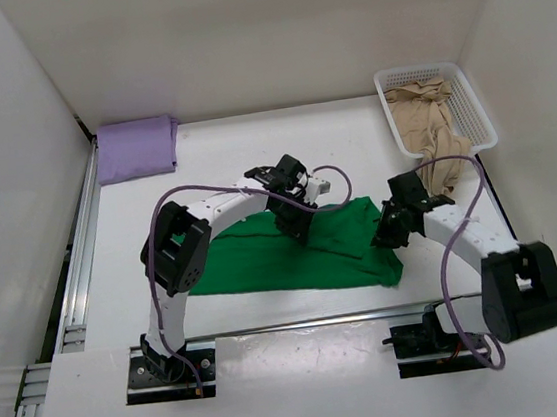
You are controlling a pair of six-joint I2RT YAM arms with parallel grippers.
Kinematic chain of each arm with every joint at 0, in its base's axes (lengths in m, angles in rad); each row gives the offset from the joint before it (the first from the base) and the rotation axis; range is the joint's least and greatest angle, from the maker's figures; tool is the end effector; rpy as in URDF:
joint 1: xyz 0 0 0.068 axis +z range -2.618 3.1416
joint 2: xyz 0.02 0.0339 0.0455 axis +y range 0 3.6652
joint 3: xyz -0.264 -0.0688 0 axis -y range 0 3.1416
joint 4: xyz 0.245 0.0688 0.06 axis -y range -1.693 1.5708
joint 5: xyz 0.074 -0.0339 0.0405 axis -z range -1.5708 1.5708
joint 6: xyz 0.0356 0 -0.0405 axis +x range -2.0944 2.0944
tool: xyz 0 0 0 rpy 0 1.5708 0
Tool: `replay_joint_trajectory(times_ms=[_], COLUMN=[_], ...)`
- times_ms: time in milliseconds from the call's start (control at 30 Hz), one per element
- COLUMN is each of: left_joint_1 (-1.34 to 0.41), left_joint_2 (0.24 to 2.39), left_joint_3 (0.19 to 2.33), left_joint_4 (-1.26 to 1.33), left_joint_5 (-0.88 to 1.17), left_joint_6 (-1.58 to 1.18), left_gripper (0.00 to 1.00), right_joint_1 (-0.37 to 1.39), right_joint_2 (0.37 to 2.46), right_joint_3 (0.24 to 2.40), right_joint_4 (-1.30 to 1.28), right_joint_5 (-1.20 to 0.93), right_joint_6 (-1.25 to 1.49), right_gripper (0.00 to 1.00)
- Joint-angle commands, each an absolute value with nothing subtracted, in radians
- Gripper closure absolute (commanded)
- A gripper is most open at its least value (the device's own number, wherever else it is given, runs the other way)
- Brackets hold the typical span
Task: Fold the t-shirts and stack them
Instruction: Fold the other side of the tshirt into a rectangle
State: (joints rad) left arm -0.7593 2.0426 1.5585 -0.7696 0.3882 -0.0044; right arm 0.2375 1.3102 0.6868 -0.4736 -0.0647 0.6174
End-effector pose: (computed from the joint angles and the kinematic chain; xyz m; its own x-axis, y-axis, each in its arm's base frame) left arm 0.2940 -0.2976 0.1861 -0.6923 0.6515 -0.3102 0.7198 0.5930 -0.3610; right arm 0.2287 0.0577 0.1768 -0.8577 0.3868 -0.3387 0.2859 0.9064 0.3111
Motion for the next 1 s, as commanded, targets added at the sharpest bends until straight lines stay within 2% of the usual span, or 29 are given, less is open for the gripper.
replay_joint_trajectory(times_ms=[0,67,133,267,400,600,800,833,967], left_joint_1=[-0.756,-0.756,-0.756,-0.756,-0.756,-0.756,-0.729,-0.694,-0.56], left_joint_2=[1.977,1.968,1.957,1.921,1.891,1.873,1.801,1.772,1.714], left_joint_3=[1.517,1.503,1.477,1.437,1.414,1.378,1.378,1.39,1.414], left_joint_4=[-0.764,-0.764,-0.764,-0.764,-0.764,-0.773,-0.802,-0.802,-0.856], left_joint_5=[0.439,0.46,0.471,0.48,0.489,0.489,0.527,0.543,0.584], left_joint_6=[0.0,0.0,0.0,0.0,0.0,0.0,0.0,0.0,0.0], left_gripper=[0.71,0.67,0.67,0.6,0.57,0.57,0.56,0.47,0.36], right_joint_1=[0.236,0.248,0.259,0.324,0.408,0.448,0.526,0.526,0.583], right_joint_2=[1.169,1.109,1.121,1.375,1.566,1.742,1.695,1.683,1.62], right_joint_3=[0.664,0.664,0.664,0.787,0.963,1.046,0.961,0.922,0.853], right_joint_4=[-0.453,-0.419,-0.353,-0.33,-0.287,-0.253,-0.259,-0.259,-0.259], right_joint_5=[-0.032,-0.047,-0.089,-0.165,-0.209,-0.218,-0.249,-0.249,-0.238], right_joint_6=[0.612,0.612,0.612,0.603,0.603,0.603,0.59,0.6,0.6], right_gripper=[0.76,0.76,0.81,1.0,1.0,1.0,1.0,1.0,1.0])
